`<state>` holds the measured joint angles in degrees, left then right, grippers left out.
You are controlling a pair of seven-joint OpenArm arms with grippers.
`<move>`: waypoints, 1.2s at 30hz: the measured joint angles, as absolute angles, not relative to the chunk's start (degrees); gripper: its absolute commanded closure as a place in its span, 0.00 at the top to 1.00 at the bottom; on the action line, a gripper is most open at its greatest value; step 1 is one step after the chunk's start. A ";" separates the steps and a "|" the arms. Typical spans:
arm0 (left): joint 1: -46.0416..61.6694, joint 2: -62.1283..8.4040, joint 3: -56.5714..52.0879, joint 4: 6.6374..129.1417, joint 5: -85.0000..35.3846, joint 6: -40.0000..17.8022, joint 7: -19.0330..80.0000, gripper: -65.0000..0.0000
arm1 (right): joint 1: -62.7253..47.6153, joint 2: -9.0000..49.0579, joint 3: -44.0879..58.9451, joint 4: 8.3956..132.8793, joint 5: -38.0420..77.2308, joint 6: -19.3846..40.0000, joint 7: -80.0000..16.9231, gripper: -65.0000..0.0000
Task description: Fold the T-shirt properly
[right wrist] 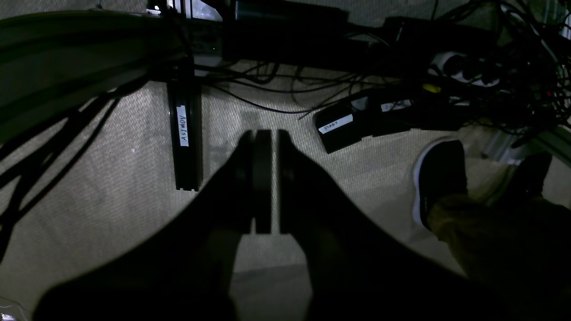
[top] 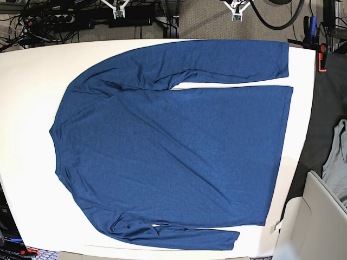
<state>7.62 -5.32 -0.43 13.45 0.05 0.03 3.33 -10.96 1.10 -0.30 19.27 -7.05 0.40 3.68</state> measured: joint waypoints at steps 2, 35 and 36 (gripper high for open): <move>7.64 -5.43 -0.43 13.45 0.03 0.03 3.33 0.00 | -10.94 1.10 -0.30 19.29 -7.05 0.40 3.70 0.00; 16.47 -11.07 -0.43 22.74 -0.14 0.05 3.27 0.00 | -18.39 4.78 -0.30 24.99 -7.07 0.60 3.46 0.00; 17.47 -11.16 -0.43 24.16 -0.14 0.08 3.07 0.00 | -19.40 4.97 -0.30 26.04 -7.05 0.58 3.57 0.00</move>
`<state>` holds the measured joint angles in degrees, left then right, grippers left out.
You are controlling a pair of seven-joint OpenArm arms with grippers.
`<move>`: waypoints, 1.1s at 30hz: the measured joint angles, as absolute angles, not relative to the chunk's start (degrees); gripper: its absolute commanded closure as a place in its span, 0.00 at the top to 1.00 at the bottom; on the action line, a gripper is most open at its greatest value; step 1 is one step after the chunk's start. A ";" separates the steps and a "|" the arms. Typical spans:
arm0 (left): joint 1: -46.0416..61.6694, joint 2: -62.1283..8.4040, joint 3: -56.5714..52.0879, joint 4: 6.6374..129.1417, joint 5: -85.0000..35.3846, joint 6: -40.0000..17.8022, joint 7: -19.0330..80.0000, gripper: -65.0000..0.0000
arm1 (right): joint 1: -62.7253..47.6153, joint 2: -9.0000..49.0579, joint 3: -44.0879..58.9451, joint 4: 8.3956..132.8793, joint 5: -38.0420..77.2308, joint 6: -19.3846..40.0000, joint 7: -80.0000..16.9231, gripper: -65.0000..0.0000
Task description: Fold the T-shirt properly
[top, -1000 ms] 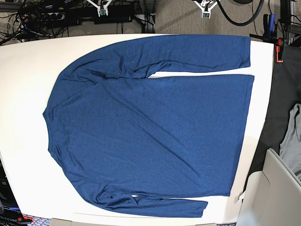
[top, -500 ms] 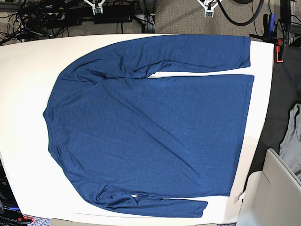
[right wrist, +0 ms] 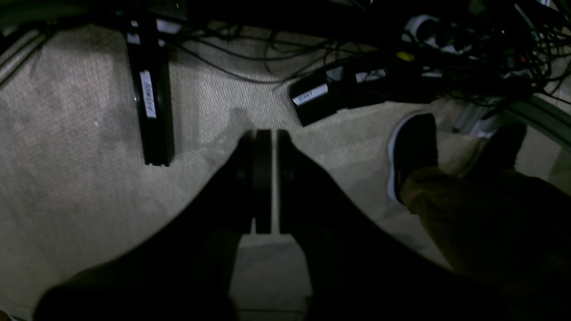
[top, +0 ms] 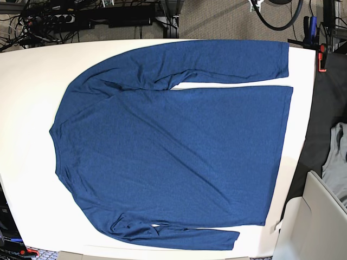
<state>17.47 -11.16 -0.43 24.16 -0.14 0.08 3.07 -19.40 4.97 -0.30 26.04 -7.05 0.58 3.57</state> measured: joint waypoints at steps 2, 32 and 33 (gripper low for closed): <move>19.94 -11.79 -0.38 26.85 -0.01 -0.23 3.09 0.00 | -21.32 5.26 -0.30 27.86 -7.03 0.62 3.46 0.00; 54.85 -16.53 -10.57 89.67 -13.61 0.12 5.15 0.00 | -55.88 10.24 10.81 95.31 -7.25 0.89 1.48 0.00; 55.55 -16.88 -10.76 91.83 -13.69 0.03 5.21 0.00 | -56.58 10.24 10.85 98.06 -7.33 1.04 0.30 0.00</move>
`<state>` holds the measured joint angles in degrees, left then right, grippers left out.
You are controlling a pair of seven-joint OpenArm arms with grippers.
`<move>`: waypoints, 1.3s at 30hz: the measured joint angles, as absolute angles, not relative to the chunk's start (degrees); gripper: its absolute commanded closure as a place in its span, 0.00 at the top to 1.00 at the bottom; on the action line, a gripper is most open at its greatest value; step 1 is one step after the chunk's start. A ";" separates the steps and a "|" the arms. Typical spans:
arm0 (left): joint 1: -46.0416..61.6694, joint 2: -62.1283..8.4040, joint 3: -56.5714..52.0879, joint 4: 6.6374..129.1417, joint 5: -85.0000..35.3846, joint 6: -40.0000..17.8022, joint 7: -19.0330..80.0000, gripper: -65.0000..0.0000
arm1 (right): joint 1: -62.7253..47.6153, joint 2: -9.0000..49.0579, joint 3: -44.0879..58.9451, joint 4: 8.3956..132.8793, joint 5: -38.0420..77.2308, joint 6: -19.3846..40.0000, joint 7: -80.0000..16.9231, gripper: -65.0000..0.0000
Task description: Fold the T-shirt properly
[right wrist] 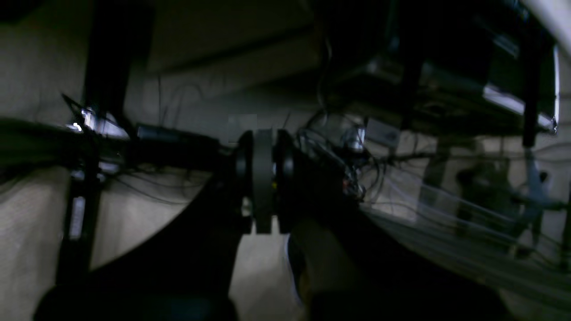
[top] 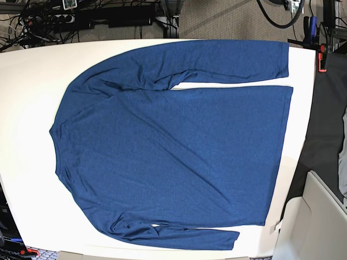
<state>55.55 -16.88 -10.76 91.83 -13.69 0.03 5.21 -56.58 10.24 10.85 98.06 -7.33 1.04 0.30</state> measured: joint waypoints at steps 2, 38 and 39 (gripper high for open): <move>56.55 -17.34 -11.62 95.70 -13.61 -0.30 5.28 0.00 | -57.41 10.24 11.55 103.04 -7.27 1.28 -2.59 0.00; 31.86 -15.14 -14.41 108.33 -17.45 -8.99 41.67 0.42 | -39.64 11.38 14.72 115.39 -6.81 1.19 -21.45 0.23; 31.86 -15.29 -14.41 107.42 -18.33 -8.82 41.60 0.44 | -38.74 11.35 14.72 115.44 -6.81 1.30 -23.03 0.23</move>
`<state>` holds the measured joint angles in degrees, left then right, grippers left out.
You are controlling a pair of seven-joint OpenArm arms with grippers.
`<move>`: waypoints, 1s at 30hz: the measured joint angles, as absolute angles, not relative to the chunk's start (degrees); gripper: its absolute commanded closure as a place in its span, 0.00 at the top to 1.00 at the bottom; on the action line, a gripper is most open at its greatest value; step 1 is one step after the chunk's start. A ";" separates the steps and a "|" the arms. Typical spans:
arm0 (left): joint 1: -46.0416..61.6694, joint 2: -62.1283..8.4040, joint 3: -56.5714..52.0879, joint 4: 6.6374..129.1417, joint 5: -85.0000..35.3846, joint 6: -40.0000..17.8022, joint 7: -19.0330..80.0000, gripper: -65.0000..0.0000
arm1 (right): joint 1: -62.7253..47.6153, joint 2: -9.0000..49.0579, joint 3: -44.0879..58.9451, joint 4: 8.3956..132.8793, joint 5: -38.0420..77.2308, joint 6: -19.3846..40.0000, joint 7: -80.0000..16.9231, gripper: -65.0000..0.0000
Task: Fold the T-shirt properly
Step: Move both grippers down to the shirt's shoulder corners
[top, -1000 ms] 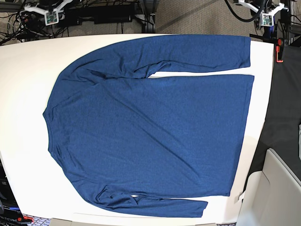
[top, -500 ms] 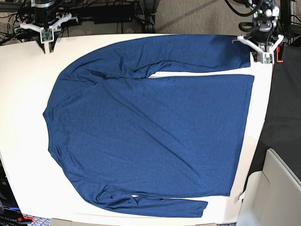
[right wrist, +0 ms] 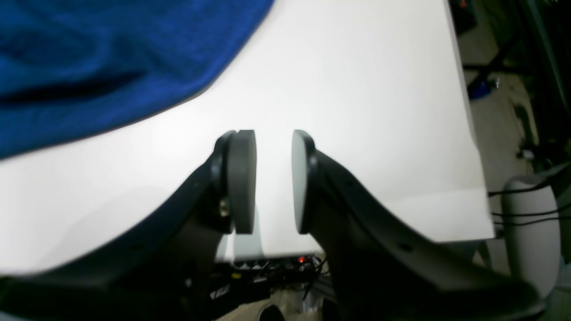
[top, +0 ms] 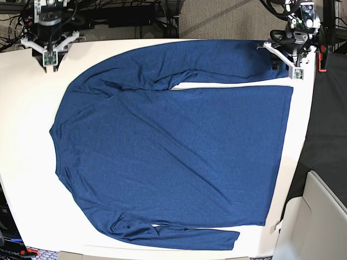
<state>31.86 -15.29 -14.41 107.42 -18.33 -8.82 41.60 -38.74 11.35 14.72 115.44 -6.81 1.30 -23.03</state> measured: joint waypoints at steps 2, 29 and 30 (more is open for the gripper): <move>31.99 -15.22 -14.41 105.86 -19.27 -8.80 40.75 0.46 | -37.63 11.18 14.72 115.44 -6.76 1.39 -24.25 0.23; 30.48 -14.83 -14.79 101.45 -26.79 -25.23 37.78 0.23 | -35.57 10.85 14.63 115.44 -6.63 1.28 -24.86 0.24; 30.48 -14.76 -14.79 101.43 -27.00 -25.34 37.87 0.17 | -35.55 10.63 14.63 115.44 -5.85 1.19 -24.84 0.24</move>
<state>30.48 -14.76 -14.79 101.43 -27.00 -25.34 37.87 -35.55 10.63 14.63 115.44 -5.85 1.19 -24.84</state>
